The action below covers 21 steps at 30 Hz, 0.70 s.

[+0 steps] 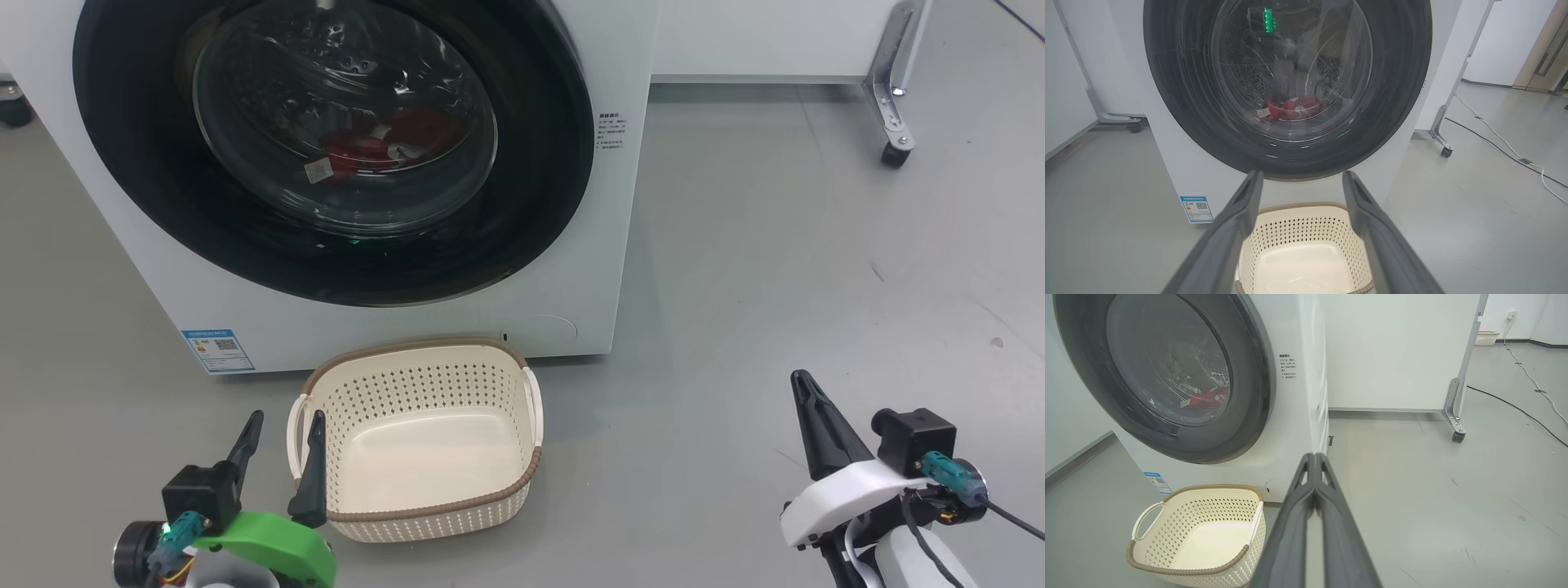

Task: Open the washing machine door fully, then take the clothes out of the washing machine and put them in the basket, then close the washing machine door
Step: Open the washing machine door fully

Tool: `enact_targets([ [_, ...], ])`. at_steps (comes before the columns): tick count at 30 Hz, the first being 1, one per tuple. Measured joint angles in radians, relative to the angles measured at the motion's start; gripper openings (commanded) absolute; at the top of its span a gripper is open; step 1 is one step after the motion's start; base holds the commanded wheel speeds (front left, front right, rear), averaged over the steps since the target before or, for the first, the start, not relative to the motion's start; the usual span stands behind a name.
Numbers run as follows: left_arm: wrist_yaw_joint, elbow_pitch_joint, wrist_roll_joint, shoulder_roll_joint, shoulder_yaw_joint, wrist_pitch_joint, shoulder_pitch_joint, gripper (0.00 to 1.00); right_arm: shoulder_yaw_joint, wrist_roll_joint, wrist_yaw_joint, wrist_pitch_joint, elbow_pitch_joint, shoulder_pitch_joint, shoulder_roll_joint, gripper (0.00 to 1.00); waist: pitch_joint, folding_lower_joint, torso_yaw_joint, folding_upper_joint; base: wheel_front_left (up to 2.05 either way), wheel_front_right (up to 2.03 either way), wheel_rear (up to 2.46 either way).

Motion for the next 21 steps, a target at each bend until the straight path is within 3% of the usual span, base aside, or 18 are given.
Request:
enact_targets([
  [6, 0.000, 0.000, 0.000, -0.010, 0.002, 0.000, 0.000, 1.00, -0.036, 0.063, 0.006, 0.000, -0.002, -0.005, 0.015, 0.00, 0.005, 0.0000, 0.001, 0.0000, 0.00, 0.00, 0.00],
  [21, -0.009, -0.035, 0.000, -0.015, 0.004, 0.000, -0.058, 1.00, -0.169, 0.458, 0.036, 0.012, 0.012, -0.138, 0.053, 0.00, 0.082, 0.0000, 0.011, 0.0000, 0.00, 0.00, 0.00],
])
